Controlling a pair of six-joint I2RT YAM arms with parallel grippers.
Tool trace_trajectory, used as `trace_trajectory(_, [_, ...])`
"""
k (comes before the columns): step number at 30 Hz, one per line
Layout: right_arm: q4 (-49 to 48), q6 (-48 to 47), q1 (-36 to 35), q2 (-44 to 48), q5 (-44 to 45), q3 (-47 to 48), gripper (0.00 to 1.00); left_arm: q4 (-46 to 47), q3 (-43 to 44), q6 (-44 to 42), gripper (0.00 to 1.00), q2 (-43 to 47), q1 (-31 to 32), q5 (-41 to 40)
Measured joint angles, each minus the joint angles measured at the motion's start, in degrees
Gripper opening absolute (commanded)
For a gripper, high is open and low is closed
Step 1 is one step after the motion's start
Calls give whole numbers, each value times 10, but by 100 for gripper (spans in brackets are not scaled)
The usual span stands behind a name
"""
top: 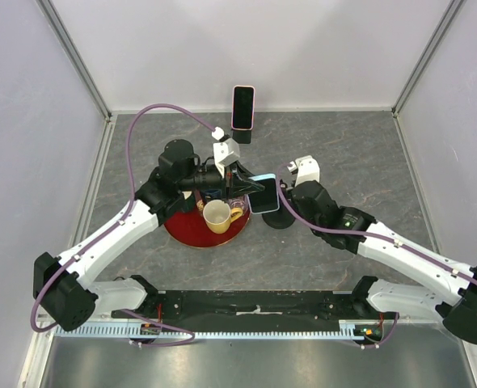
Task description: Place the phone on the phone stand
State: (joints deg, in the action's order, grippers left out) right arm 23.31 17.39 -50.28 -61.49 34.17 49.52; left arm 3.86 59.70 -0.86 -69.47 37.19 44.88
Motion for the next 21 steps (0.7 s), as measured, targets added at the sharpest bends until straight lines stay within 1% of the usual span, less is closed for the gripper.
trace_trajectory(6, [-4, -60, 38, 14, -82, -2, 0, 67, 4, 7, 2, -8, 0, 69])
trace_trajectory(8, [-5, -73, 55, 19, -116, -3, 0, 92, 11, 7, 2, -22, 0, 106])
trace_trajectory(12, [-12, -87, 85, 21, -169, -3, 0, 150, 15, 7, 2, -49, 0, 193])
trace_trajectory(15, [-18, -94, 105, 21, -200, -3, 0, 175, 32, 8, 2, -76, 1, 256])
trace_trajectory(18, [-19, -98, 118, 21, -221, -3, 0, 204, 45, 9, 2, -101, 3, 292])
trace_trajectory(21, [-22, -102, 123, 20, -242, -4, 0, 266, 53, 32, 2, -139, 3, 321])
